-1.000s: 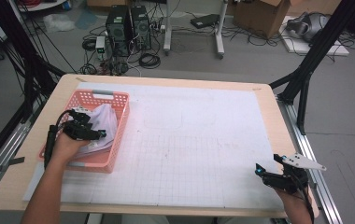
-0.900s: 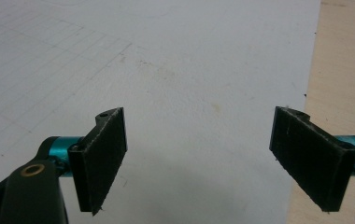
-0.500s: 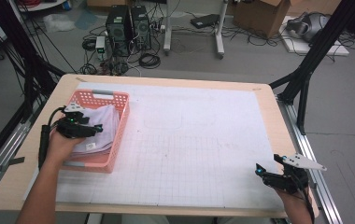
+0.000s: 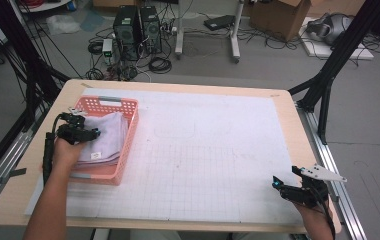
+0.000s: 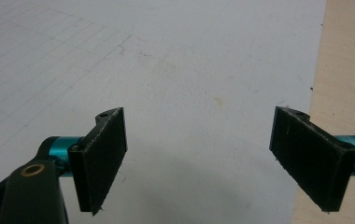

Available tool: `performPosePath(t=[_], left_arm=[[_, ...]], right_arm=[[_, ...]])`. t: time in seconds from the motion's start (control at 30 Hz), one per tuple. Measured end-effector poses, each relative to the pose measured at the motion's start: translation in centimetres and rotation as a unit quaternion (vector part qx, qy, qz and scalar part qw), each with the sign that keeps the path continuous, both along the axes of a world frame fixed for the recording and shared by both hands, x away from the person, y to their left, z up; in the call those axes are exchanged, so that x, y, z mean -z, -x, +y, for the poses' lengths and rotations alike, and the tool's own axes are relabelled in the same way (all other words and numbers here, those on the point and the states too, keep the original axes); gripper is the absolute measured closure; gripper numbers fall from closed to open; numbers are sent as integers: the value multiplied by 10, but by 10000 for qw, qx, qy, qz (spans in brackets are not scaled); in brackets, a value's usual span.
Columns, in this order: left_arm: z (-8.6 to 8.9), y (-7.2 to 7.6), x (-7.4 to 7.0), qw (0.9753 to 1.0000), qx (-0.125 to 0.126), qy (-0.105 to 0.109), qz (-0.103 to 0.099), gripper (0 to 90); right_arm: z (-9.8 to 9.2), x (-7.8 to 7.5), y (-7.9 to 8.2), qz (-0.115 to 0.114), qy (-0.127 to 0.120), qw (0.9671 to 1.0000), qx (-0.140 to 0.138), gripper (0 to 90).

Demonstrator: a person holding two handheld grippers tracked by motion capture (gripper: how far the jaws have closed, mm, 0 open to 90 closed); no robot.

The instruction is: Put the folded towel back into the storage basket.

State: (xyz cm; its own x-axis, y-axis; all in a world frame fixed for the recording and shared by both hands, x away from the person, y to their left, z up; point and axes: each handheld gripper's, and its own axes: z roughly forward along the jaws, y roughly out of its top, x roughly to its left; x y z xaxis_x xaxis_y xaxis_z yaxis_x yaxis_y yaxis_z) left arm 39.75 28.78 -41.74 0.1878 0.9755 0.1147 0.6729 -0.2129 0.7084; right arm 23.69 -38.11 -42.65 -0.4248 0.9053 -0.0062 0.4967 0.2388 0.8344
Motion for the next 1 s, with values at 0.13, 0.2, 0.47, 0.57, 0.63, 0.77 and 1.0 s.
performPosePath(t=[0.13,0.2,0.47,0.57,0.63,0.77,1.0], left_arm=[[1,3,-5,9997,146,144,-143,406],[-3,9,-14,9984,320,339,-328,403],[-28,19,-19,9921,935,836,-79,454],[-40,18,-12,9863,1437,751,316,465],[-41,17,-10,9853,1494,710,433,401],[-45,16,-2,9809,1768,475,653,402],[-38,19,-3,9688,2218,644,896,465]], right_arm=[[-1,0,0,7,-22,10000,11,178],[-1,0,0,6,-29,10000,22,179],[1,-1,1,-7,-12,10000,7,179],[1,-1,1,-3,-25,10000,16,179],[1,-1,1,6,-11,10000,23,179],[0,-1,1,-9,-7,10000,15,179],[0,-2,1,2,-4,10000,13,179]])
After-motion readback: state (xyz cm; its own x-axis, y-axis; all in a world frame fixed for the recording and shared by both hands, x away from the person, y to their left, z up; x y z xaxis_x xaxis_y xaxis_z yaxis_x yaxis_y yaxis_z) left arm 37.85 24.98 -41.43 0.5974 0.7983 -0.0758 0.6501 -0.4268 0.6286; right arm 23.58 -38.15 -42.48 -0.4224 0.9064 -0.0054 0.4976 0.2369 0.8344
